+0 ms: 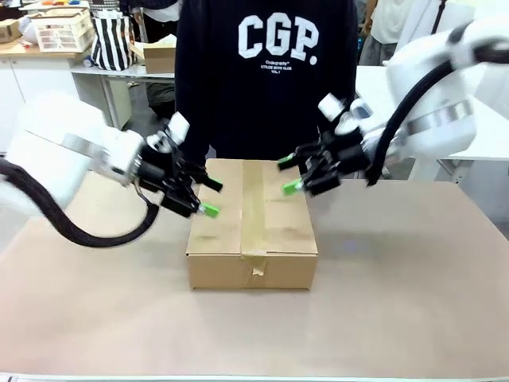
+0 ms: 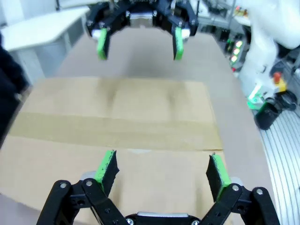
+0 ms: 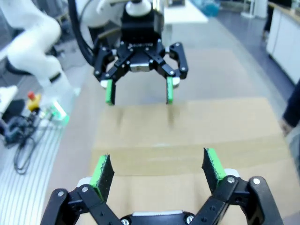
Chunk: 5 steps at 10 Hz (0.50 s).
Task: Pack the gift set into the box.
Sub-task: Press and hold the closed box until the human finishes sealing it.
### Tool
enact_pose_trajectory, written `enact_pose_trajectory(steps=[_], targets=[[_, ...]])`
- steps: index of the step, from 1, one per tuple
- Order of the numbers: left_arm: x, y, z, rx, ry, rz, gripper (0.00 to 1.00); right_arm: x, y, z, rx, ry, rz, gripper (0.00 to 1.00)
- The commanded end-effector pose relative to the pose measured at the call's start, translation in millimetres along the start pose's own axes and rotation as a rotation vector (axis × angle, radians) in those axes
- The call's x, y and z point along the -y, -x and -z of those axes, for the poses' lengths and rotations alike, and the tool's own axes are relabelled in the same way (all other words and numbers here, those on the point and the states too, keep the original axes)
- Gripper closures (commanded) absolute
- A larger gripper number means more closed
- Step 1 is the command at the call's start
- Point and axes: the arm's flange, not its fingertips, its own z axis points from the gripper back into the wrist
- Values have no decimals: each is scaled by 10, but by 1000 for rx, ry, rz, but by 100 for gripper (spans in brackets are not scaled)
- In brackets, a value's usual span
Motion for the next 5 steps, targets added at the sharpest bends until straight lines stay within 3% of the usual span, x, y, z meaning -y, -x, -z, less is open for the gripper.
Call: enact_pose_trajectory(steps=[1,4,5], targets=[[429,-302,-696,32,-91,-37,0,-314,-174,-717,-17,52,43,0],[878,-347,-1121,72,-224,50,0,-645,56,-1222,-10,180,86,0],[548,-421,-958,61,-150,19,0,-423,-192,-1061,1,118,26,0]])
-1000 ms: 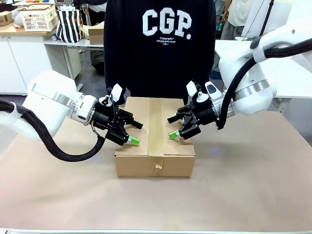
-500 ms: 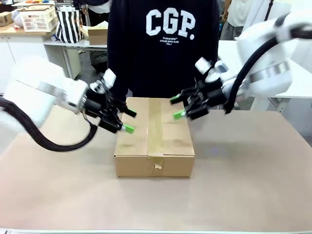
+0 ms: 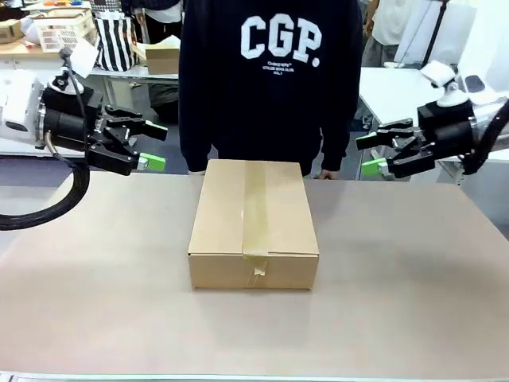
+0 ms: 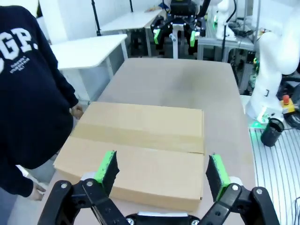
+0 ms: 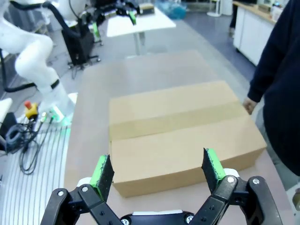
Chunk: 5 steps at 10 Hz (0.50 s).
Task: Pack the gift set into the box.
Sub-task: Press and hold the closed box until the human finishes sealing it.
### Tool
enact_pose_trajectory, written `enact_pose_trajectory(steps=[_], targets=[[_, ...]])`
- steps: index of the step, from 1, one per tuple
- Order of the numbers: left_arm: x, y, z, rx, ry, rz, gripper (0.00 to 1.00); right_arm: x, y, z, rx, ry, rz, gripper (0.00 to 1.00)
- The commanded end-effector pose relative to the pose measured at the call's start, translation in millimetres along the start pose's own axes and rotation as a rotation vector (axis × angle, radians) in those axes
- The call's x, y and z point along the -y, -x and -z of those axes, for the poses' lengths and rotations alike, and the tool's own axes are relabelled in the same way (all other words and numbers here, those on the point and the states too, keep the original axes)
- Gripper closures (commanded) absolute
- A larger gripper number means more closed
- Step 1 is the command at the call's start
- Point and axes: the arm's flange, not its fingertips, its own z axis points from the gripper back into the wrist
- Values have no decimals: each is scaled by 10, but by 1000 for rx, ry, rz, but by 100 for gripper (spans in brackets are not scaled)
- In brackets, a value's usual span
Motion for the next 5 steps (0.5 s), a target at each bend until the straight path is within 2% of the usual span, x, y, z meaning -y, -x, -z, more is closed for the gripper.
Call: enact_pose_trajectory(steps=[1,2,3,5], targets=[[-22,129,237,-13,55,-30,0,120,-159,223,4,-47,-19,0],[-22,129,237,-13,55,-30,0,0,0,0,0,0,0,0],[10,45,79,-9,18,-10,0,35,-109,69,20,-42,45,0],[-39,112,-119,194,160,-636,0,79,-40,-263,-19,-162,708,0]])
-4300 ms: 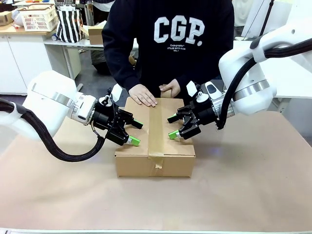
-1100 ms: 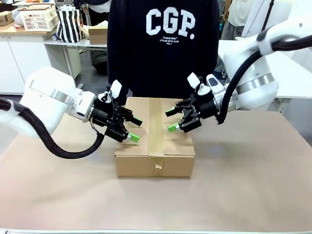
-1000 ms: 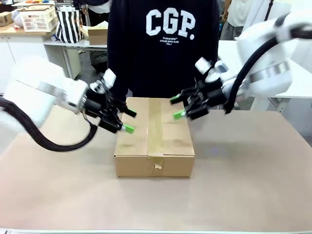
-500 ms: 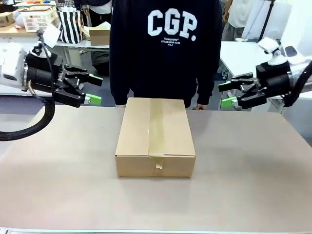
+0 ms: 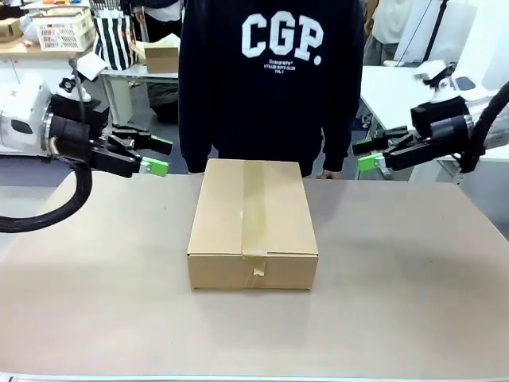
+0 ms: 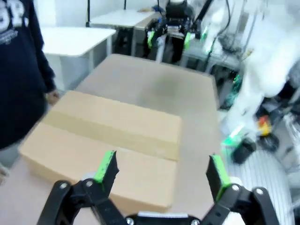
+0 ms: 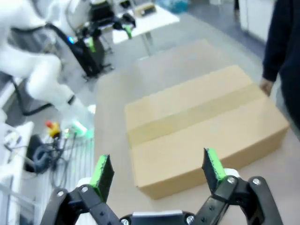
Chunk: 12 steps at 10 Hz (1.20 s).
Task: Pack the gift set into the box.
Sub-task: Press and hold the closed box until the human finishes sealing it.
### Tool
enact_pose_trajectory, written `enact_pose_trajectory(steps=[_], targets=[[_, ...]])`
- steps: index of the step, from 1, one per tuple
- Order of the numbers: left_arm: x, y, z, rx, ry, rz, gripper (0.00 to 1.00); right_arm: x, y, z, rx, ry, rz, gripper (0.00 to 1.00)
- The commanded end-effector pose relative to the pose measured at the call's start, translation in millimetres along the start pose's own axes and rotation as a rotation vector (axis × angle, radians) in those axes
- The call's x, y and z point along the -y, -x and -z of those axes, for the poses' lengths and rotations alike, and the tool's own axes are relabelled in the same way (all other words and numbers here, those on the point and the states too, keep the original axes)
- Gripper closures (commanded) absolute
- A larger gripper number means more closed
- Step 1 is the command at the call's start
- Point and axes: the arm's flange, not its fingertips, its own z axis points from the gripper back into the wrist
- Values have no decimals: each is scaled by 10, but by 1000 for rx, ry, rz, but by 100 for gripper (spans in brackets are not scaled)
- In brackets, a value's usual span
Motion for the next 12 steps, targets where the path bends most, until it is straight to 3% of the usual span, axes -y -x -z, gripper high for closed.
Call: enact_pose_trajectory(steps=[1,2,3,5,6,7,12], targets=[[19,24,-274,192,101,-578,0,-27,-31,-437,18,-117,540,0],[46,136,-332,185,168,-757,0,-22,59,-559,-10,-149,666,0],[78,321,-367,108,198,-949,0,31,147,-651,36,-173,730,0],[144,660,-366,-34,261,-1209,0,199,327,-677,63,-131,820,0],[121,789,-334,-41,298,-1253,0,27,330,-626,8,-146,645,0],[-132,538,-403,59,168,-816,0,27,330,-626,8,-146,645,0],[-132,538,-403,59,168,-816,0,27,330,-626,8,-146,645,0]])
